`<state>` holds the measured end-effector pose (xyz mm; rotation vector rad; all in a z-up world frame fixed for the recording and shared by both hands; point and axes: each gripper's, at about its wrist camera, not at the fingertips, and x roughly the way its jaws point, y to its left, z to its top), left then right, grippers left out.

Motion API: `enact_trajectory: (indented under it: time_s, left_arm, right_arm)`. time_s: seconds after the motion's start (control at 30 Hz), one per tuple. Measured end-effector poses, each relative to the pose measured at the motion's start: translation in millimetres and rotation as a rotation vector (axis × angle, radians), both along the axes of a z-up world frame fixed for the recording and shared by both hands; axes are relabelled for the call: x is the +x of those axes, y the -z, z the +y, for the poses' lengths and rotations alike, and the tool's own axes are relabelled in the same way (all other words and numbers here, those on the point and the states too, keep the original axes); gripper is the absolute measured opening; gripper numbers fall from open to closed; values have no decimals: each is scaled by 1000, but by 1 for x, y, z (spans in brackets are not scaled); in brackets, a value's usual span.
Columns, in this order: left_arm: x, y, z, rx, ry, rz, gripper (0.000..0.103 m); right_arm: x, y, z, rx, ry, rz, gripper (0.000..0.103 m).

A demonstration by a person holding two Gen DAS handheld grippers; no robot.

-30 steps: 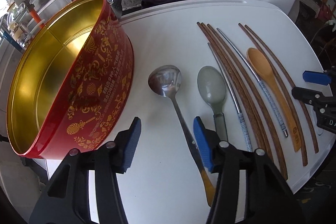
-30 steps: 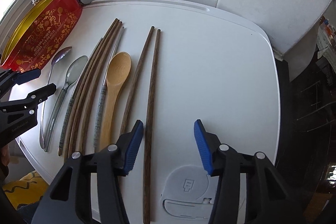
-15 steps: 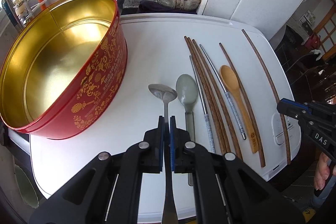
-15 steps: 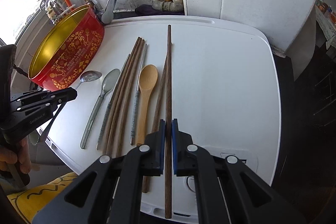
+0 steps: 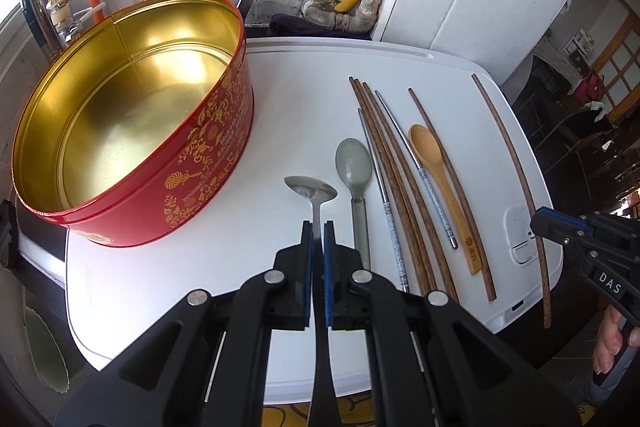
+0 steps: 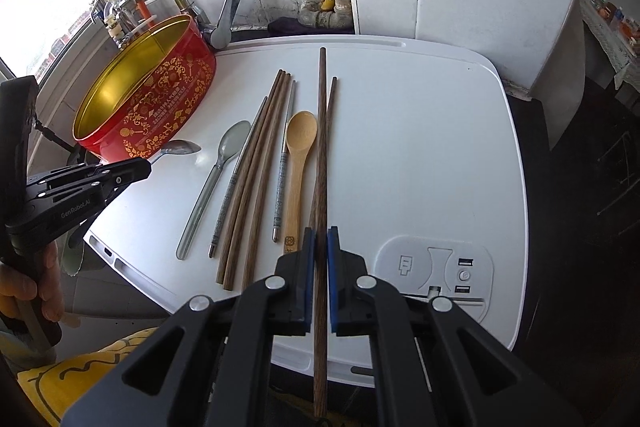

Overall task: Organize utensils
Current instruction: 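Carry the ladle and chopstick over the red tin with both tools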

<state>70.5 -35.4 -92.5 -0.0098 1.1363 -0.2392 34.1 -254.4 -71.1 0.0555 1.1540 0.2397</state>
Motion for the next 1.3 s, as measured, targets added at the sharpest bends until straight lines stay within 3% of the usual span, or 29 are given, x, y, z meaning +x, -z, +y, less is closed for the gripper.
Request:
enact_trajectory:
  time_s: [0.27,0.47,0.77,1.0,1.3]
  left_arm:
    - [-6,-12,4,-13,-9,-34,5]
    - [-17,-38,5,-20,-18,-86,5]
    - [-28,-86,25,-5,-126,-189,5]
    - [-25,-96,68,-10,-176,-234,5]
    - [24,-90,152,-30,-100,-240,5]
  right_arm:
    - [-8,-5,-2,1,-2,-17,7]
    - [-5,-15,-5,15,-14,-36,7]
    - [24,-49,15,114,-151,-98,7]
    - [45,-62,65,133,-217,-98,7]
    - [92,-73,185,116,-220,-55,7]
